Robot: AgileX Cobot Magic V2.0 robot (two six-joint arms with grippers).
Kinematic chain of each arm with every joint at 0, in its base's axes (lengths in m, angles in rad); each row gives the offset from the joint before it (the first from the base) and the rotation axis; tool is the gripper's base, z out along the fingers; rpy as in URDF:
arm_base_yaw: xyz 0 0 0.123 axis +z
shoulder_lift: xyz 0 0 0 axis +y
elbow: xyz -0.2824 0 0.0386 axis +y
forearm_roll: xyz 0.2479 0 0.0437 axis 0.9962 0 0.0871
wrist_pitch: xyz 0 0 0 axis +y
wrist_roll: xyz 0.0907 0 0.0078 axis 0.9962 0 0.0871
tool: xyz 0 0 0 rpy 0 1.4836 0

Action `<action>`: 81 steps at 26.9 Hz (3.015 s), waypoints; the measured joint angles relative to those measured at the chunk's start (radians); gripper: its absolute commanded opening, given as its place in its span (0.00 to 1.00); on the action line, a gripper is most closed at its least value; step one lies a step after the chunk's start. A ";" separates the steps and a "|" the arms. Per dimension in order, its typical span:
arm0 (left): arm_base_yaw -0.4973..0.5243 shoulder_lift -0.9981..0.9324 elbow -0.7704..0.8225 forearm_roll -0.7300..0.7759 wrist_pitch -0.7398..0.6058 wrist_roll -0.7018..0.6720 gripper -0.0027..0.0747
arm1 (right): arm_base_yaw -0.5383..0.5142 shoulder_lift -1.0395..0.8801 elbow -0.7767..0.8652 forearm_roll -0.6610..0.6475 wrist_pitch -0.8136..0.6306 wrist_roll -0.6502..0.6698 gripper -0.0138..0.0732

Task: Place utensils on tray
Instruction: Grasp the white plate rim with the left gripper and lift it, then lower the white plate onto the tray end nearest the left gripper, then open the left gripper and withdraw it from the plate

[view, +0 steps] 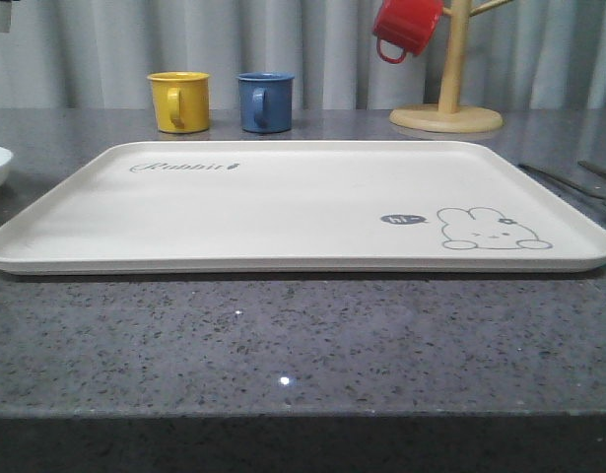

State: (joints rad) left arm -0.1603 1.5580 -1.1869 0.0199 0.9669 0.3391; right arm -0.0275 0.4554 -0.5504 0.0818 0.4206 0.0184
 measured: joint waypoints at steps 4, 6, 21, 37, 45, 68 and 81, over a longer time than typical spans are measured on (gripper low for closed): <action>-0.042 -0.053 -0.053 0.046 0.010 0.000 0.01 | 0.000 0.000 0.000 0.000 0.000 0.000 0.87; -0.070 -0.069 -0.085 0.062 0.015 0.000 0.01 | 0.000 0.000 0.000 0.000 0.000 0.000 0.87; -0.469 -0.046 -0.253 0.084 0.032 0.000 0.01 | 0.000 0.000 0.000 0.000 0.000 0.000 0.87; -0.574 0.143 -0.253 0.015 0.075 -0.006 0.06 | 0.000 0.000 0.000 0.000 0.000 0.000 0.87; -0.563 0.179 -0.255 0.005 0.071 -0.023 0.49 | 0.000 0.000 0.000 0.000 0.000 0.000 0.87; -0.076 -0.188 -0.234 -0.013 0.052 -0.098 0.01 | 0.000 0.000 0.000 0.000 0.000 0.000 0.87; 0.050 -0.697 0.342 -0.052 -0.330 -0.128 0.01 | 0.000 0.000 0.000 0.000 0.000 0.000 0.87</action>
State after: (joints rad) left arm -0.1102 0.8606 -0.8453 -0.0323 0.6372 0.2110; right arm -0.0275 0.4554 -0.5504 0.0818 0.4210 0.0184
